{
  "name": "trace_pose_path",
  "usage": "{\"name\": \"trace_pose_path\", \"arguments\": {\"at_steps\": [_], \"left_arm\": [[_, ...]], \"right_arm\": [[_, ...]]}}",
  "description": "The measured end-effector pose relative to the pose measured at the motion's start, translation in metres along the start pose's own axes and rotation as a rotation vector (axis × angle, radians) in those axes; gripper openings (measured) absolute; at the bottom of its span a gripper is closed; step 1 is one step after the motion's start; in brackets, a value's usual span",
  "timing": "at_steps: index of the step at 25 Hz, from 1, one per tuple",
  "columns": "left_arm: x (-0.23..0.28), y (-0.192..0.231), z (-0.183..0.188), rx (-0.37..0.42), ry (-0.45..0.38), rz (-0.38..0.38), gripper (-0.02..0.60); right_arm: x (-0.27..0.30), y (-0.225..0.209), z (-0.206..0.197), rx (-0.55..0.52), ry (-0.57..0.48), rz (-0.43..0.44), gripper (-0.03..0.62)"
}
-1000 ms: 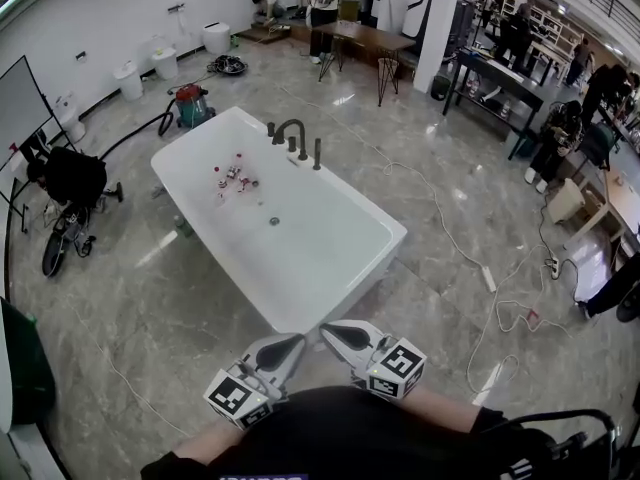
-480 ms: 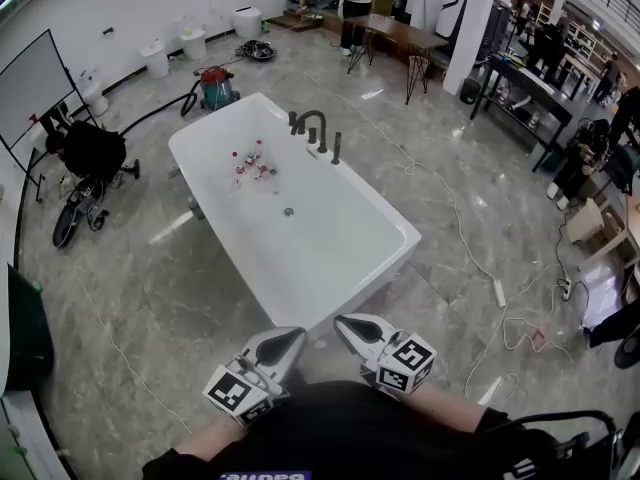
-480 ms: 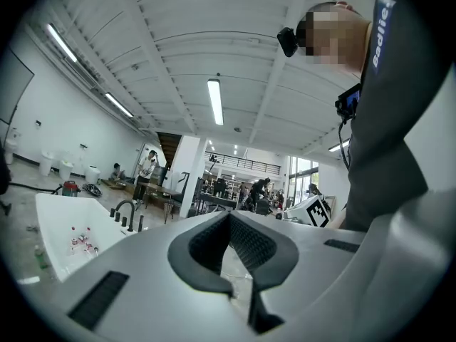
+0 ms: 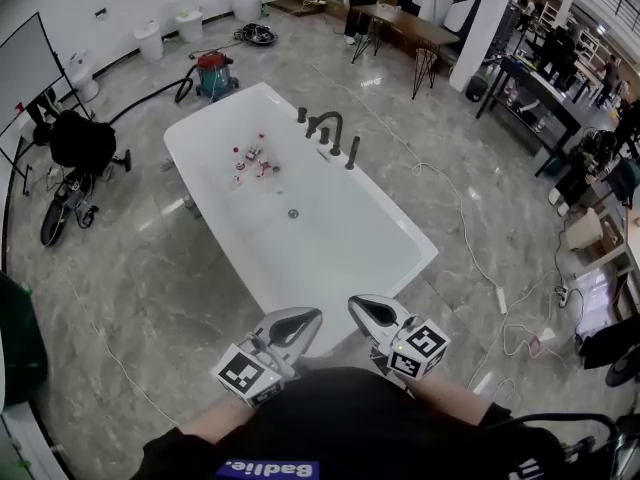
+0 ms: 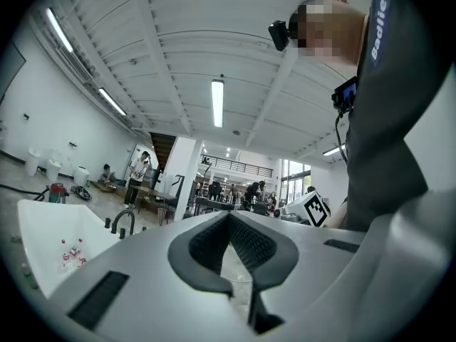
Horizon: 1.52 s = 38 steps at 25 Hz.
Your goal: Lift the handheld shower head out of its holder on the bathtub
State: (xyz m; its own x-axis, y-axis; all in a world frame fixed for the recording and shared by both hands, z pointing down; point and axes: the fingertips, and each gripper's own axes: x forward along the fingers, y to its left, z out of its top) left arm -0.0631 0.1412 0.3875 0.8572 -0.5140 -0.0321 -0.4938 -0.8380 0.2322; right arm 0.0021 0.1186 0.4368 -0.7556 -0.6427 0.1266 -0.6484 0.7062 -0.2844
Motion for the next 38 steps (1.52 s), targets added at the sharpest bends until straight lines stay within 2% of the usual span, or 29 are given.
{"name": "trace_pose_path", "arguments": {"at_steps": [5,10,15,19,21,26,32,38], "left_arm": [[0.005,0.077,0.02,-0.01,-0.004,-0.044,0.003],[0.015,0.12,0.022,-0.035,-0.002,-0.053,0.003],[0.028,0.143,0.023,-0.048,0.0,-0.021,0.003],[0.043,0.151,0.023,-0.035,-0.006,0.01,0.003],[0.056,0.155,0.027,-0.038,-0.018,0.05,0.003],[0.09,0.166,0.027,-0.032,-0.023,0.127,0.003],[0.122,0.171,0.022,-0.034,0.007,0.177,0.003],[0.138,0.182,0.019,-0.043,0.019,0.235,0.003]], "right_arm": [[0.075,-0.031,0.034,-0.006,-0.036,-0.053,0.002],[0.112,-0.063,0.054,-0.024,-0.047,-0.103,0.002],[0.128,-0.089,0.059,-0.012,-0.039,-0.105,0.002],[0.138,-0.108,0.062,-0.018,-0.024,-0.053,0.002],[0.138,-0.122,0.065,-0.018,-0.015,-0.027,0.002],[0.14,-0.165,0.074,-0.02,-0.008,0.021,0.002],[0.14,-0.218,0.082,-0.016,0.003,0.046,0.003],[0.153,-0.266,0.088,-0.066,0.033,0.054,0.003]]}}
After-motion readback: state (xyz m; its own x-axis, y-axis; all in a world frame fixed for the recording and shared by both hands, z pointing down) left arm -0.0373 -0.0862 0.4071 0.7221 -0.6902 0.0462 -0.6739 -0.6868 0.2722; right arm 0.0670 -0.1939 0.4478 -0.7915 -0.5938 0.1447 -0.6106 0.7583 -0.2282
